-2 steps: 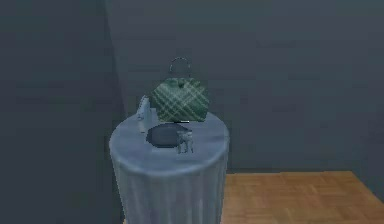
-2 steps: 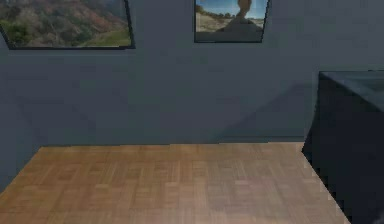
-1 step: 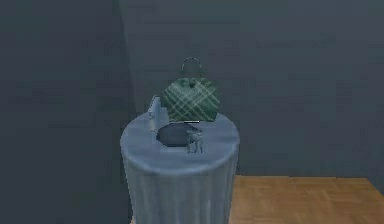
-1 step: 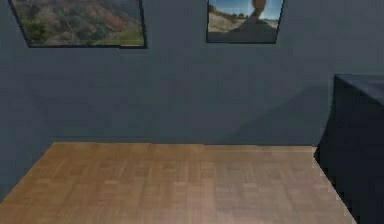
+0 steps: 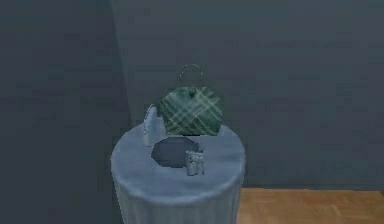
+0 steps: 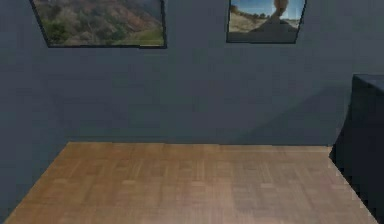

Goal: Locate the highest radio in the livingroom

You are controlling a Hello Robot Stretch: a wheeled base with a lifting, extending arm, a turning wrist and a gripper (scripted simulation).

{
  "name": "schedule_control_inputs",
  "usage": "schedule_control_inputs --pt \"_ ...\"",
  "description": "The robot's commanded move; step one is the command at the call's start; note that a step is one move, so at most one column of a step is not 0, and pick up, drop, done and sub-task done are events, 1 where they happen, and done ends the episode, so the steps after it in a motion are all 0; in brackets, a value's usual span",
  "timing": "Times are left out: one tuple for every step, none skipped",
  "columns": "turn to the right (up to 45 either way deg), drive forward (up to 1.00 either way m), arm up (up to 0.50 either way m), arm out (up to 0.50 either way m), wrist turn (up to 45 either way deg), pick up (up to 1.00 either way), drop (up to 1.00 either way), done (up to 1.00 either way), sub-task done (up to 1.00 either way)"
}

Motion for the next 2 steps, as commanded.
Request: schedule_control_inputs --pt "-12.0 0.00 0.00 0.00 0.0 0.00 0.00 0.00 0.00" --pt "0.0 0.00 0.00 0.00 0.0 0.00 0.00 1.00 0.00"
